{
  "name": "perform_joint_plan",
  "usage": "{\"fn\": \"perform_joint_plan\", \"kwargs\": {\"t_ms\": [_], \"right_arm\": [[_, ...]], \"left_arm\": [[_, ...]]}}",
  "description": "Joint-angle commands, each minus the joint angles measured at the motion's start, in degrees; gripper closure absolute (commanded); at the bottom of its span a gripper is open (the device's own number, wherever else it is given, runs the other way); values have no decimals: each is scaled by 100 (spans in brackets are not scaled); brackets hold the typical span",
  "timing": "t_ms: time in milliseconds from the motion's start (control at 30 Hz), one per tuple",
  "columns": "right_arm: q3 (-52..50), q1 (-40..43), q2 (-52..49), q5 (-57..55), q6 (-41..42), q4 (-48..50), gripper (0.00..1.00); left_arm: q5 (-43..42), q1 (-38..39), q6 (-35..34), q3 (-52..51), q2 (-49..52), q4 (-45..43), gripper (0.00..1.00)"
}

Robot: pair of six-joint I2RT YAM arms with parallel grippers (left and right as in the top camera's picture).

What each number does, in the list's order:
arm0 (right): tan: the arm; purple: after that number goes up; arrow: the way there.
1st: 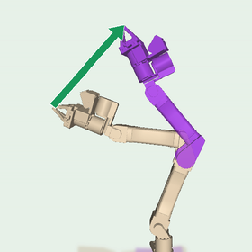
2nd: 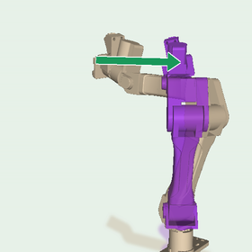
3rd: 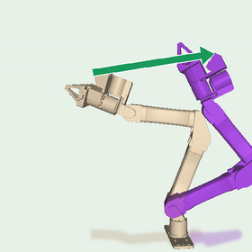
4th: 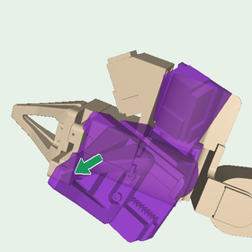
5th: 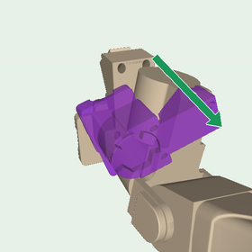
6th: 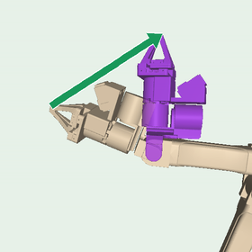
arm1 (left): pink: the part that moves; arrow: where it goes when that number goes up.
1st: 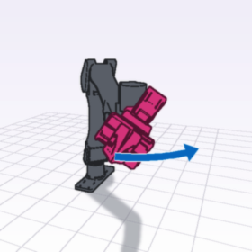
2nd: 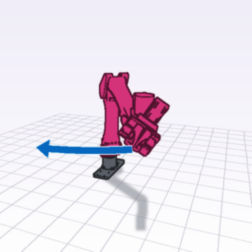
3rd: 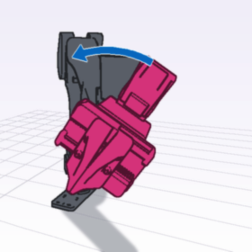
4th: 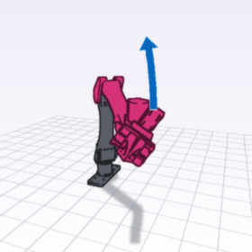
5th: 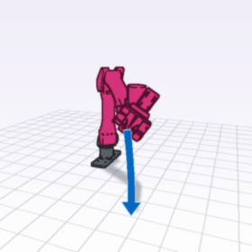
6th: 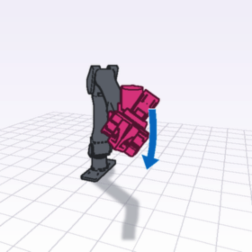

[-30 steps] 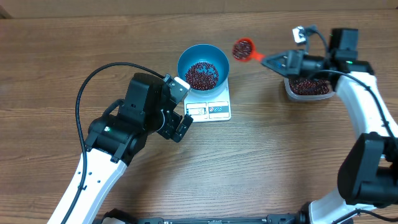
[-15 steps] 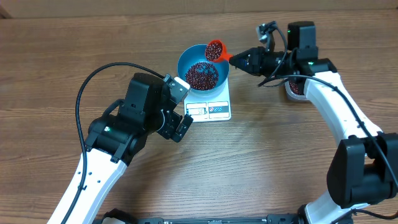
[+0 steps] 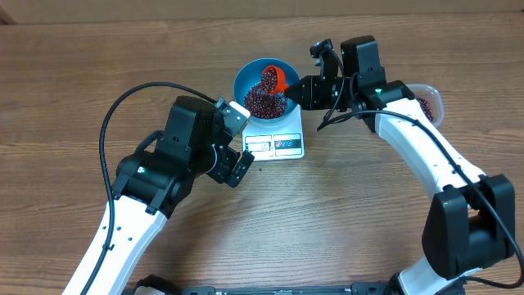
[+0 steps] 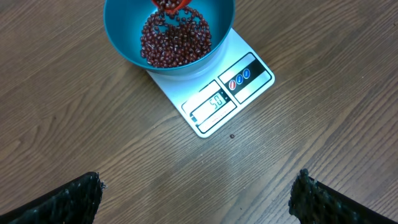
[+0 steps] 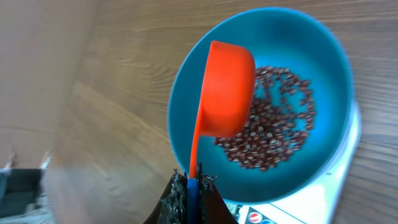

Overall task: Scoop item into bowl and weigh 150g on scale
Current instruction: 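Tilt scoop with right gripper to pour beans into bowl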

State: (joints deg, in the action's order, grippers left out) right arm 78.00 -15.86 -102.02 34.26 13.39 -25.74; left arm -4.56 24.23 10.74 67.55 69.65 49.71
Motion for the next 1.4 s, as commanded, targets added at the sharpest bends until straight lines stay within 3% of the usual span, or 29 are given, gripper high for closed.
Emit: {"fn": "perform_joint_plan", "kwargs": {"t_ms": [0,467,1367], "right_arm": [[170,4,426,-382,-284,-7,96],[535,-531,699,-1567,-1182,-890,96],[551,-822,831,-2441,-1268,-957,96]], "left_arm": [[-101,-31,85,131,-55,-24,0],[-101,-31,85,131,-55,-22,0],[-101,-31,85,131,-55,-24,0]]}}
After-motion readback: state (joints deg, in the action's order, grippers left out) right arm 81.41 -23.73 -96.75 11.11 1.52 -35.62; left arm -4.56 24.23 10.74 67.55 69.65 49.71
